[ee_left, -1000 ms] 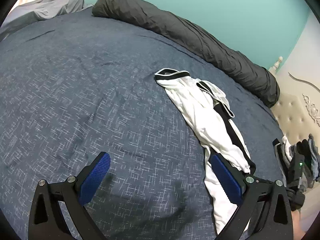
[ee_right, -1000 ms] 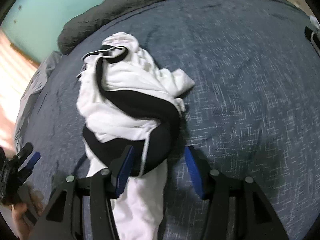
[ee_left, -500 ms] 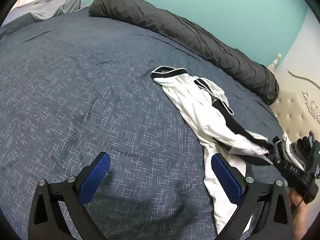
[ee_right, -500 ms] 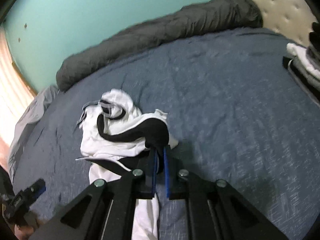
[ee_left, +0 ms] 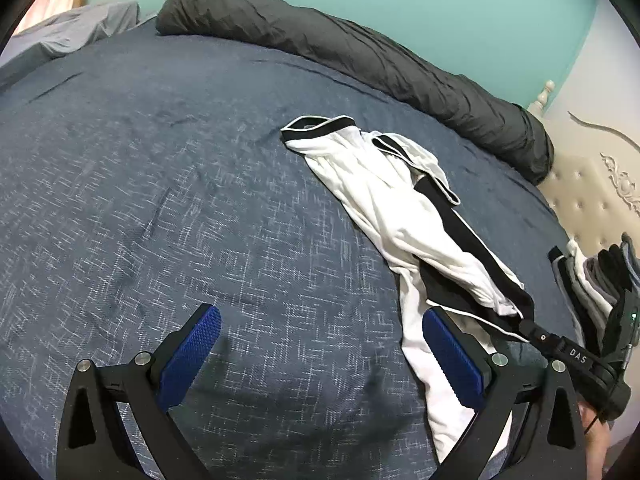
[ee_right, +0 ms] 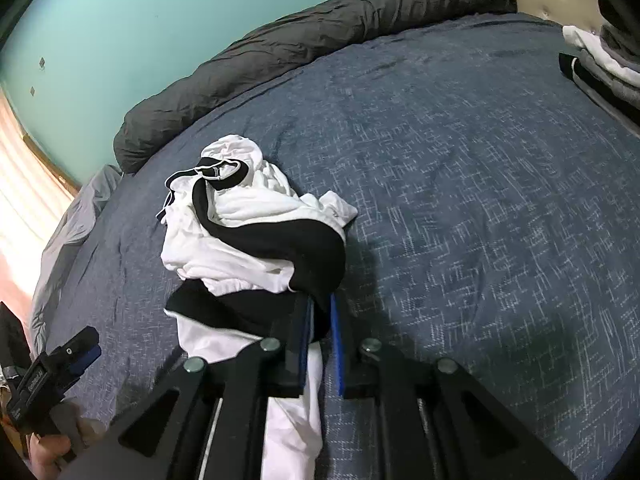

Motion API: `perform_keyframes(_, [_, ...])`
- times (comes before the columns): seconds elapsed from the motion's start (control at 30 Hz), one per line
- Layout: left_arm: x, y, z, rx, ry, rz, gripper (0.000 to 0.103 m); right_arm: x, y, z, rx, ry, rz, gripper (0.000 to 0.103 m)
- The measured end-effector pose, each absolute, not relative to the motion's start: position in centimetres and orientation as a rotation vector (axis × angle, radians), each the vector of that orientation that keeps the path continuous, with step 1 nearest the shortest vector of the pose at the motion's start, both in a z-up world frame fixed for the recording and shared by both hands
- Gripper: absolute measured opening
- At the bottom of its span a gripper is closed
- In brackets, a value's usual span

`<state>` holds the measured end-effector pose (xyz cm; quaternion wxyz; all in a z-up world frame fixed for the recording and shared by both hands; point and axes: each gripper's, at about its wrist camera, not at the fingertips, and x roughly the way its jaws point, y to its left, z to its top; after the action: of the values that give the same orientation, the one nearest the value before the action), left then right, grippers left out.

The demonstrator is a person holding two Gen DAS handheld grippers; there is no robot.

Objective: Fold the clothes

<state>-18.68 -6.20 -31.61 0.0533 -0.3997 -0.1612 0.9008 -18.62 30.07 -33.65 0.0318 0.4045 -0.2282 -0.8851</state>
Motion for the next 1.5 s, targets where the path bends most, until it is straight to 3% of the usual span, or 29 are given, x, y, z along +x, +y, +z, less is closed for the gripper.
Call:
perform_keyframes(0.27, [-18.7,-5.2,-31.3,-1.203,-0.335,2.838,0.103,-19.1,30.6,-34.4,1.207,-0.782,-2.716,0.013])
perform_keyframes(0.4, [-19.1,-4.4,-31.5,-1.211,-0.312,2.802,0.103,-19.3,31.0,-35.3,1.226,-0.842,-2.693,0.024])
perform_keyframes(0.9, [-22.3,-1.1,-29.4,-1.136,-0.219,2.746,0.103,-19.5,31.2,-35.6,1.185,-0.884,-2.668,0.024])
perform_keyframes(1.5, [-30.3,7.1,-28.4,-1.237,-0.027,2.529,0.103,-19.6,32.0,-35.6,1.152,-0.950,-2.649,0.024])
